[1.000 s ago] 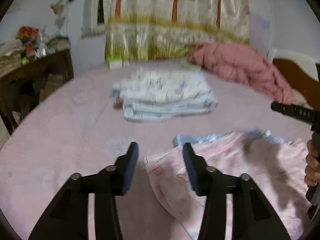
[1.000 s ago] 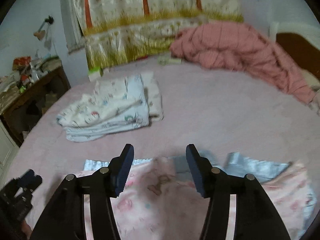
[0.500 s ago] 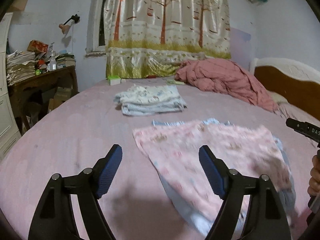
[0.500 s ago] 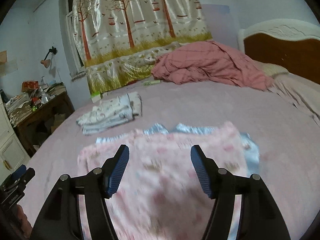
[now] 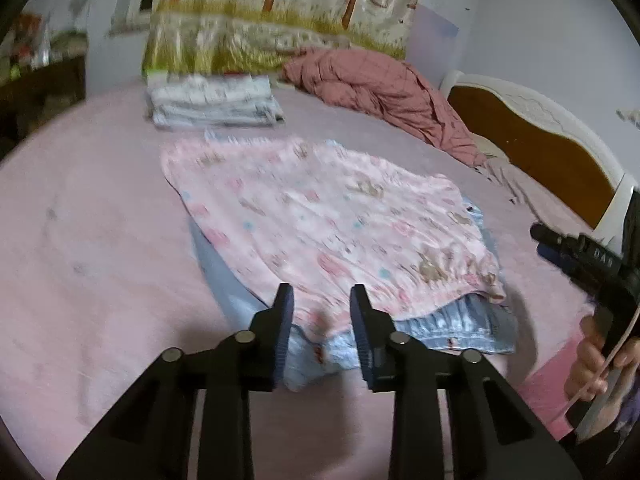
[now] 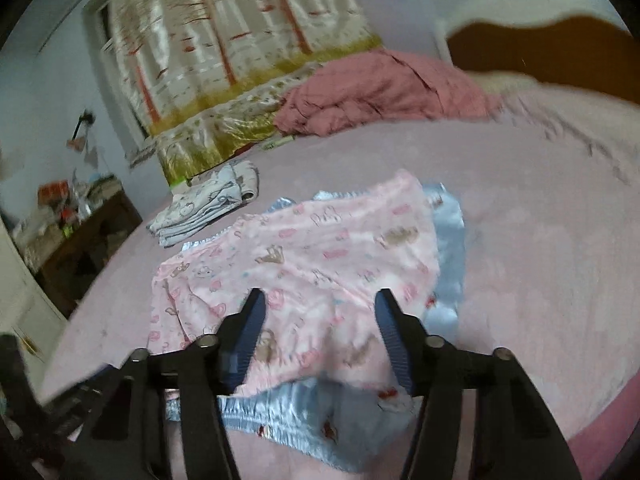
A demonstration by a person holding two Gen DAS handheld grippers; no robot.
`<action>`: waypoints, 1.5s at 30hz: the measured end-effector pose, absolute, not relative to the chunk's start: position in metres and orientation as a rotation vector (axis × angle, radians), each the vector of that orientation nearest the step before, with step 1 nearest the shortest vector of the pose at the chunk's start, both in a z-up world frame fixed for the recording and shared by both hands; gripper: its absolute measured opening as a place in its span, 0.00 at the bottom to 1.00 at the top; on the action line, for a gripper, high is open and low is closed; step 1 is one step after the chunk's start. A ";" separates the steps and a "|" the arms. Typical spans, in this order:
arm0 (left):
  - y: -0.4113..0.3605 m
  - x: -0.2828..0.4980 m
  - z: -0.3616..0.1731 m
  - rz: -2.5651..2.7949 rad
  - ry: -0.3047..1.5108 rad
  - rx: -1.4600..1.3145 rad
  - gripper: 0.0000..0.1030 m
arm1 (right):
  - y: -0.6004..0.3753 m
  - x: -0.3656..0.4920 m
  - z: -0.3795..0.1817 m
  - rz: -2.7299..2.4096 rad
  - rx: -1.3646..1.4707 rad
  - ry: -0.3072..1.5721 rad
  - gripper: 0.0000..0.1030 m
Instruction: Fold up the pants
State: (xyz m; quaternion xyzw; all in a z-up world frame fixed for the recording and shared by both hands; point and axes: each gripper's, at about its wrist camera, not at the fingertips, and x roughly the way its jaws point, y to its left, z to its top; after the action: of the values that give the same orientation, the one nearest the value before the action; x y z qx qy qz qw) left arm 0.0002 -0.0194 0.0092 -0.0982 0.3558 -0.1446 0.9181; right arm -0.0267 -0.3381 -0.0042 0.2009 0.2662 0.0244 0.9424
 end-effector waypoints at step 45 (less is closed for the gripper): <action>0.005 -0.025 0.001 -0.133 0.736 -0.144 0.05 | -0.296 -0.046 -0.058 0.102 0.459 0.699 0.08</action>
State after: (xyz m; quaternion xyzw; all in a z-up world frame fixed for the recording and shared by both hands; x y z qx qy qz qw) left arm -0.0251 0.0046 0.0014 -0.0704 0.3594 -0.0649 0.9283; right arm -0.0461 -0.2958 -0.0577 0.2225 0.3393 0.0494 0.9126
